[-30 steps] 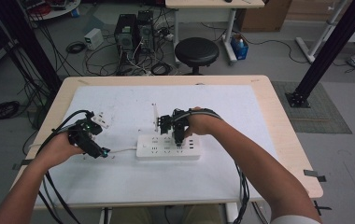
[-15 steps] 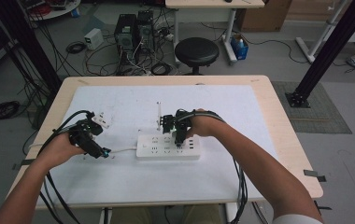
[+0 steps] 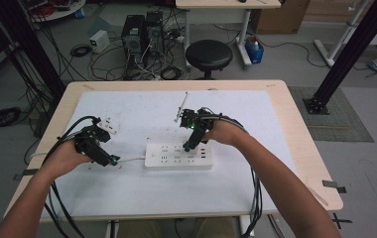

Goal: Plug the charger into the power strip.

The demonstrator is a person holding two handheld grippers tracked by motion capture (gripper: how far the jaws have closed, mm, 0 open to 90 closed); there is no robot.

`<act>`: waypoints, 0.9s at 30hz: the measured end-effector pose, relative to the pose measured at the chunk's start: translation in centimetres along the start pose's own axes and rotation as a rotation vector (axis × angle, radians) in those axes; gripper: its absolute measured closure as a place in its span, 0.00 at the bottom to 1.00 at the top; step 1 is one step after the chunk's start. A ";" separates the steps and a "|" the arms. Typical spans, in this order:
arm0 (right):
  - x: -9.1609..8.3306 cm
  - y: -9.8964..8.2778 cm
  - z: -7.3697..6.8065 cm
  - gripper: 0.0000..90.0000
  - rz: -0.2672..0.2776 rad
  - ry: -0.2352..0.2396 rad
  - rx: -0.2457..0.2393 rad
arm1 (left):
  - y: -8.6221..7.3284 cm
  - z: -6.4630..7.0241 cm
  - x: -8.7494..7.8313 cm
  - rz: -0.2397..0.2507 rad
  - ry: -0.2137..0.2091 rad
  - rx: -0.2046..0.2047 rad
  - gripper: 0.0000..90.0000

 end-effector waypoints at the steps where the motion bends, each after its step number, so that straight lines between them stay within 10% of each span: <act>1: -0.3 -0.1 0.0 0.19 0.019 -0.004 0.006 | 0.0 0.0 0.0 0.002 0.000 -0.003 0.21; 4: -1.4 -0.2 -0.8 0.12 0.064 0.055 -0.026 | 0.0 0.0 -0.2 0.004 -0.001 0.000 0.21; 8: -3.2 0.0 -0.9 0.10 0.116 -0.022 -0.051 | 0.1 0.0 -0.3 0.011 -0.001 -0.009 0.21; 19: -5.4 -2.6 0.1 0.01 0.061 -0.139 0.082 | 1.0 -0.3 -1.1 0.024 0.014 -0.005 0.20; 22: -6.1 -4.2 -0.3 0.01 0.071 -0.062 0.128 | 1.2 -0.4 -1.4 0.026 0.020 -0.005 0.21; 27: -7.5 -6.8 -0.7 0.01 0.107 -0.098 0.199 | 1.4 -0.6 -1.5 0.028 0.022 -0.004 0.21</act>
Point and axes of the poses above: each handheld gripper's, and its own axes: x roughly forward along the jaws, y roughly out of its top, z roughly to its right, the point moved 7 cm from there along x, roughly forward along the jaws, and after that the axes turned 15 degrees about y, right-handed, at the moved point
